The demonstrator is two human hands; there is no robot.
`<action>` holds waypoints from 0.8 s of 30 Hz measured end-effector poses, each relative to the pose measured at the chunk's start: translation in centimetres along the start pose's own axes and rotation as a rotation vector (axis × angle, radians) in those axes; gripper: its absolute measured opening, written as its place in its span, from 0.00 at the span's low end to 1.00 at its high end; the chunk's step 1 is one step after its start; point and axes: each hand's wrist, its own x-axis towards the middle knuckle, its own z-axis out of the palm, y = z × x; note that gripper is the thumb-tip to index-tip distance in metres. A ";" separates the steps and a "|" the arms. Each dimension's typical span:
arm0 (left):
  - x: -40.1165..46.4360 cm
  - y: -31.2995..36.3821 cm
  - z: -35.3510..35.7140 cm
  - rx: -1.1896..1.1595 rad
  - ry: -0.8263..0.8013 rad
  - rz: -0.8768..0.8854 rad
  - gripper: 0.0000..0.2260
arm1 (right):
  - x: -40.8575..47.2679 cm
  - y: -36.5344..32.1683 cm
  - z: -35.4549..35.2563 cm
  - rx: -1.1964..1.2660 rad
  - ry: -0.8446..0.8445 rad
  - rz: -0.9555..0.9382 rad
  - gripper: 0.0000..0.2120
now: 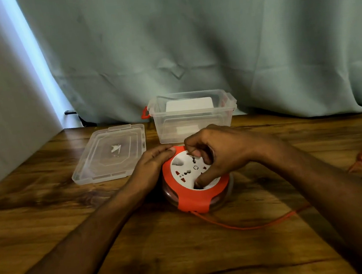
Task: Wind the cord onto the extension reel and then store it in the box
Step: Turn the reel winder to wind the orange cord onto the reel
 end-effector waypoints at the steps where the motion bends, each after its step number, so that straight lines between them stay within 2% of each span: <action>1: 0.0 0.0 0.0 0.005 0.002 0.002 0.09 | 0.0 0.0 0.1 -0.018 0.001 0.007 0.22; 8: 0.1 0.2 0.1 0.035 0.001 -0.004 0.09 | 0.9 -0.6 0.9 -0.080 -0.016 -0.017 0.18; 12: 0.0 0.1 0.0 0.029 -0.008 -0.013 0.10 | 0.6 -0.5 0.6 -0.022 -0.006 -0.022 0.15; 15: 0.0 0.1 0.0 0.005 -0.014 -0.021 0.11 | 0.2 0.2 -0.5 0.145 0.018 -0.057 0.12; 19: 0.0 0.0 0.0 -0.007 -0.015 -0.021 0.11 | -0.1 1.4 -1.4 0.224 -0.064 -0.075 0.29; 24: 0.3 -0.1 0.0 -0.001 -0.017 -0.040 0.11 | 0.3 2.1 -0.9 0.206 -0.121 -0.060 0.36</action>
